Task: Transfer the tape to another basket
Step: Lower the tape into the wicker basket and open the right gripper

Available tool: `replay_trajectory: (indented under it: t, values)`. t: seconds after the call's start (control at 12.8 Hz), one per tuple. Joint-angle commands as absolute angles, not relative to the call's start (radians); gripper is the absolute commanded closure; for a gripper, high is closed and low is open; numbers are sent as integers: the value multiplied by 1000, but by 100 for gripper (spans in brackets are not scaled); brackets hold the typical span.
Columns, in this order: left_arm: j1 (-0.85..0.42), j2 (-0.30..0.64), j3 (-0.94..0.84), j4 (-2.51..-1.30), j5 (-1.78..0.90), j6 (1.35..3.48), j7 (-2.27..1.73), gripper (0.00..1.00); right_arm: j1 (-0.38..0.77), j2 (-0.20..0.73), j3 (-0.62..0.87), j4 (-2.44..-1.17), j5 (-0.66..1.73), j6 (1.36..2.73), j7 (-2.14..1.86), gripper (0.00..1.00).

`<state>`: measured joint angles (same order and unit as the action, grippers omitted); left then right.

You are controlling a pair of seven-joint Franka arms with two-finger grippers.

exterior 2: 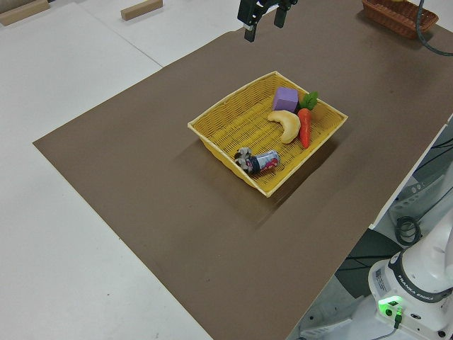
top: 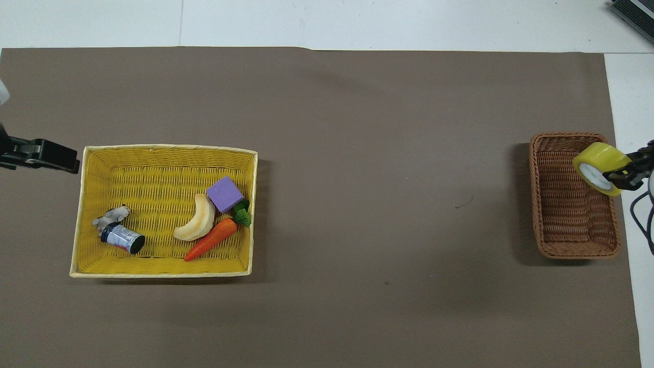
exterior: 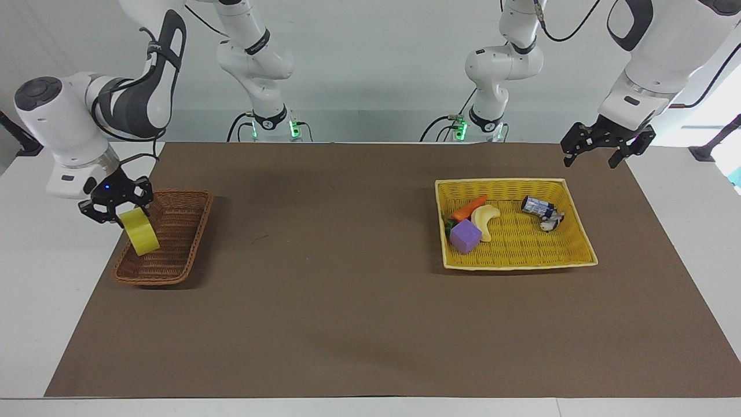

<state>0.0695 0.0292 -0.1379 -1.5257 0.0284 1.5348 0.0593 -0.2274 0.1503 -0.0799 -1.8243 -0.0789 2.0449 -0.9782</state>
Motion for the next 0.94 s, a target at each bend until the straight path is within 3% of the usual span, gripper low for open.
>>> replay_trajectory:
  t: [0.0, 0.23, 0.55, 0.63, 0.7, 0.78, 0.86]
  values:
    - [69, 23, -137, -1525, 51, 1520, 72, 0, -226, 132, -78, -1893, -141, 2144, -1043, 100]
    - [69, 23, -137, -1525, 51, 1517, 72, 0, -224, 138, -78, -1956, -170, 2228, -1034, 100]
    - [69, 23, -137, -1525, 51, 1520, 72, 0, -215, 130, -78, -1974, -170, 2229, -989, 100]
    - [69, 23, -137, -1525, 51, 1520, 72, 0, -213, 129, -78, -1976, -170, 2226, -992, 79]
    - [69, 23, -137, -1525, 51, 1520, 72, 0, -212, 127, -78, -1977, -170, 2215, -1003, 45]
    - [69, 23, -137, -1525, 51, 1520, 72, 0, -210, 123, -77, -1979, -170, 2192, -1006, 40]
    - [69, 23, -137, -1525, 51, 1520, 72, 0, -210, 121, -75, -1979, -170, 2171, -1006, 24]
